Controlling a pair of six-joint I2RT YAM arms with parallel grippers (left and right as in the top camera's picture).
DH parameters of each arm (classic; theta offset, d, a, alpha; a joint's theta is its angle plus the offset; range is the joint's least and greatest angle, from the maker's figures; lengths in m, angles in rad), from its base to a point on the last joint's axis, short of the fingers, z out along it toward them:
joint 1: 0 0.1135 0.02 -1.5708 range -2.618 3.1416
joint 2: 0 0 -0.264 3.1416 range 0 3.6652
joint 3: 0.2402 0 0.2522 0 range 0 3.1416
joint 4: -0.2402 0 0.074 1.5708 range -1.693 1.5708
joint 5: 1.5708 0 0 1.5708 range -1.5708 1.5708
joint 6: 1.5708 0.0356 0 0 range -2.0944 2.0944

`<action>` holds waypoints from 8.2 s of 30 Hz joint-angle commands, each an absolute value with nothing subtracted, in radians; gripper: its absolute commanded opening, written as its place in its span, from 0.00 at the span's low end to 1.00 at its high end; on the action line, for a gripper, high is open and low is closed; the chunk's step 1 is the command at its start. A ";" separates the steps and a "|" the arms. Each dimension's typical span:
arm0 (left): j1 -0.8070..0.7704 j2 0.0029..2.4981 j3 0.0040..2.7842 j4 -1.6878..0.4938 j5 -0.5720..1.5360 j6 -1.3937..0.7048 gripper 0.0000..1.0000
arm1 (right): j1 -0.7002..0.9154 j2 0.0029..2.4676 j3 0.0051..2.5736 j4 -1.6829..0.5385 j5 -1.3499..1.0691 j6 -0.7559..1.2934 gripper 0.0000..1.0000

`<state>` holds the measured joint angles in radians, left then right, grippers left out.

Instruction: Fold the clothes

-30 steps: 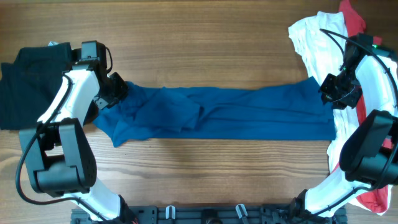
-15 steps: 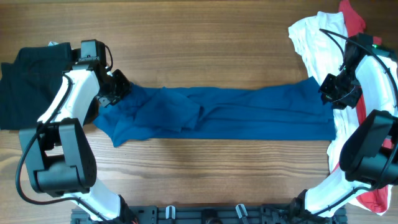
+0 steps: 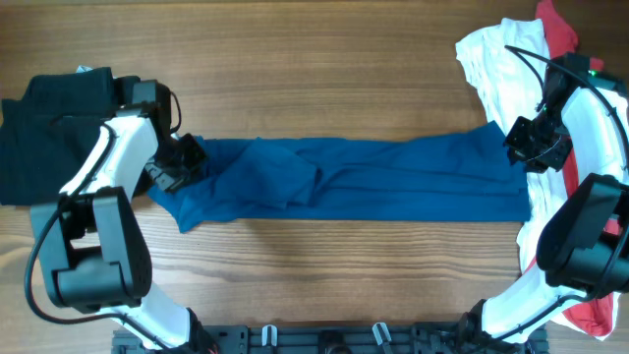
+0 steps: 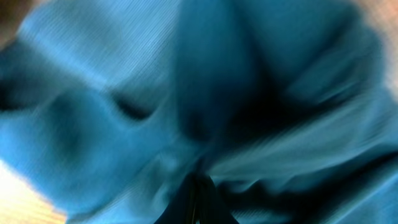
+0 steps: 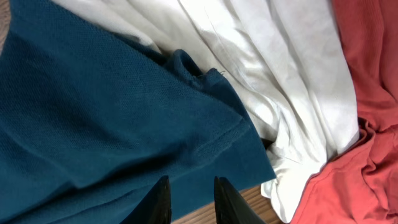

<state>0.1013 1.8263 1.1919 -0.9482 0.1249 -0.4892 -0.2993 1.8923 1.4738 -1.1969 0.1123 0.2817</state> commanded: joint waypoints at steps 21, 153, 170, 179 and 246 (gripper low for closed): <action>0.142 1.746 1.185 -0.645 0.249 -0.475 0.48 | -0.300 1.868 1.462 -1.198 0.103 0.269 0.24; -0.155 1.620 1.209 -0.933 0.269 -0.435 0.16 | -0.766 2.053 1.371 -0.748 0.101 0.522 0.11; -0.155 1.620 1.209 -0.933 0.269 -0.434 0.17 | -0.561 1.908 1.333 -0.905 -0.216 0.104 0.60; -0.155 1.620 1.209 -0.944 0.269 -0.434 0.17 | -0.530 1.908 1.182 -0.801 -0.178 0.108 0.61; -0.155 1.620 1.209 -0.970 0.268 -0.433 0.17 | 0.355 1.812 1.343 -0.958 -0.041 0.394 0.08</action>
<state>-0.1516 1.6119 1.2167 -0.9726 0.2607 -0.4458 0.3210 1.7828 1.3624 -0.9775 -0.0582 0.3542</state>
